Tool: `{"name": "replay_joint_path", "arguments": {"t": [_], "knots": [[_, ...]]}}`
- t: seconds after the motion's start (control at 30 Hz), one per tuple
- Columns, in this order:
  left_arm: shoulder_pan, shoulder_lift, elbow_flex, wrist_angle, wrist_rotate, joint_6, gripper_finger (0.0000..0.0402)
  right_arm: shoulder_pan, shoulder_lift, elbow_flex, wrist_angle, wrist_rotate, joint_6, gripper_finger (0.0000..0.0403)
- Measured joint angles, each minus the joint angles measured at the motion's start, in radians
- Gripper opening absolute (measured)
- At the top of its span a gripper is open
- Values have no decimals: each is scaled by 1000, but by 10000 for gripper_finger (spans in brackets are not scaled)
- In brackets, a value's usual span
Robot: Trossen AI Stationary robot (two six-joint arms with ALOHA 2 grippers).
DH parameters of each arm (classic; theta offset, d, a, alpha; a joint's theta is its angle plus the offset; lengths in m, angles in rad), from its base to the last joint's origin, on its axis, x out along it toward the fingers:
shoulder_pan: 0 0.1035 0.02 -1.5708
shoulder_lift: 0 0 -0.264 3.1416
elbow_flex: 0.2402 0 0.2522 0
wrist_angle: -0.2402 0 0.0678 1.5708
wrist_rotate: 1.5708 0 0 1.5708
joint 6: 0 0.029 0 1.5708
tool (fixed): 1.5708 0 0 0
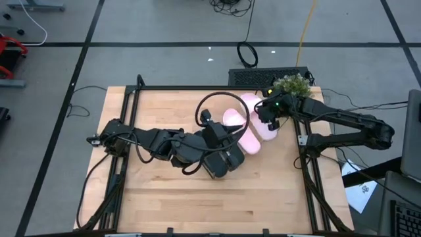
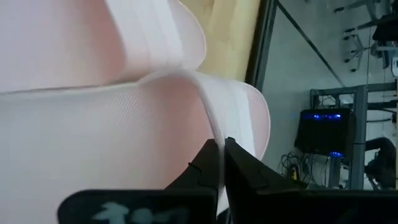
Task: Pick and place slides into the shelf
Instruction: Put the pink slipper on the shelf
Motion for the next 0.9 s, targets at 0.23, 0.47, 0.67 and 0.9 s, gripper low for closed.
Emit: {"name": "replay_joint_path", "arguments": {"t": [0.23, 0.47, 0.67, 0.9], "knots": [[20, 0, 0, 0, 0, 0, 47, 0, 0, -65, 52, -45, -28, 0], [34, 0, 0, 0, 0, 0, 47, -1, 0, -140, 128, -44, -77, 0], [37, 0, 0, 0, 0, 7, 47, -1, 0, -171, 176, -46, -78, 0], [37, 0, 0, 0, 0, 10, 47, -1, 2, -225, 220, -46, -90, 0]]}}
